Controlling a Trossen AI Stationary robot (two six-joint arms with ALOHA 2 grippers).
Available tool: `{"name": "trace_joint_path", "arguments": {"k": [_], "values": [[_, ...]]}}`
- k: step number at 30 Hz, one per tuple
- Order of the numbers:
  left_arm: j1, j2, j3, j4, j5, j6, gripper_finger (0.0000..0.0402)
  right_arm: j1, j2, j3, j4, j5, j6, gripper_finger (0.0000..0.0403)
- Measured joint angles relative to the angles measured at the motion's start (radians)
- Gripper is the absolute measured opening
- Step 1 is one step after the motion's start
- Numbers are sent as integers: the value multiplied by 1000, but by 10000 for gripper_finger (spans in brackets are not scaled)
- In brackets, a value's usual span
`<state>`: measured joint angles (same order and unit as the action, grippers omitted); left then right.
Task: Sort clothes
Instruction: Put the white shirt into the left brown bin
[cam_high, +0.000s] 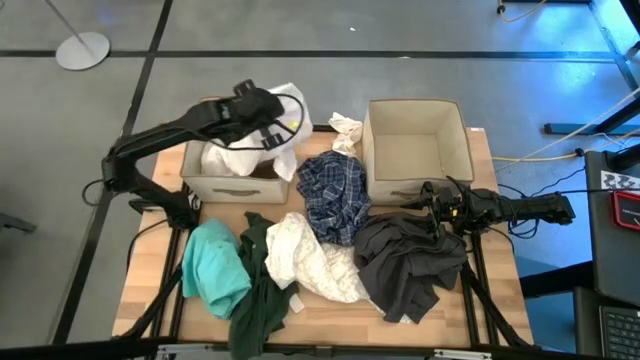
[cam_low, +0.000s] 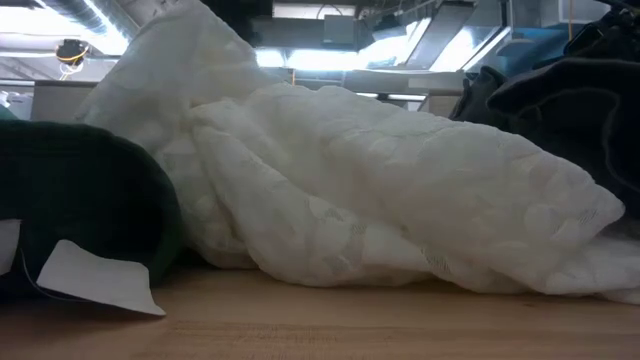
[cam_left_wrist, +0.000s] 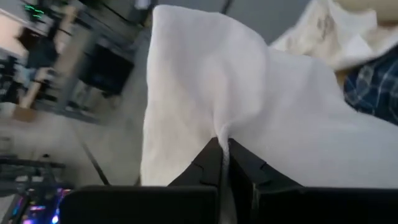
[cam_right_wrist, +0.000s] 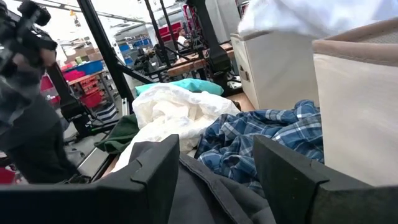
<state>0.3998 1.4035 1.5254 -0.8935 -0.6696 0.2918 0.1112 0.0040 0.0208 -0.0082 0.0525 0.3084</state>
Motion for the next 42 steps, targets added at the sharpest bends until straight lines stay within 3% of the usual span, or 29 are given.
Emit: {"name": "trace_joint_path", "arguments": {"k": [4,14,24,30,34,38,42], "values": [[-8,-104,28,-115,-59,-66,1,0,0,0,0,0,0,209],[81,-292,-8,-414,-63,-291,1,0,0,0,3,8,-1,209],[187,-328,-261,-379,-14,-307,1,0,0,0,4,8,0,209],[251,-318,-411,-224,152,-244,1,0,0,0,5,8,0,209],[287,-302,-455,-196,195,-221,3,0,0,0,5,8,5,209],[315,-293,-455,-187,205,-251,30,0,0,0,5,9,6,209],[335,-294,-455,-186,309,-293,81,0,0,0,5,8,1,209]]}}
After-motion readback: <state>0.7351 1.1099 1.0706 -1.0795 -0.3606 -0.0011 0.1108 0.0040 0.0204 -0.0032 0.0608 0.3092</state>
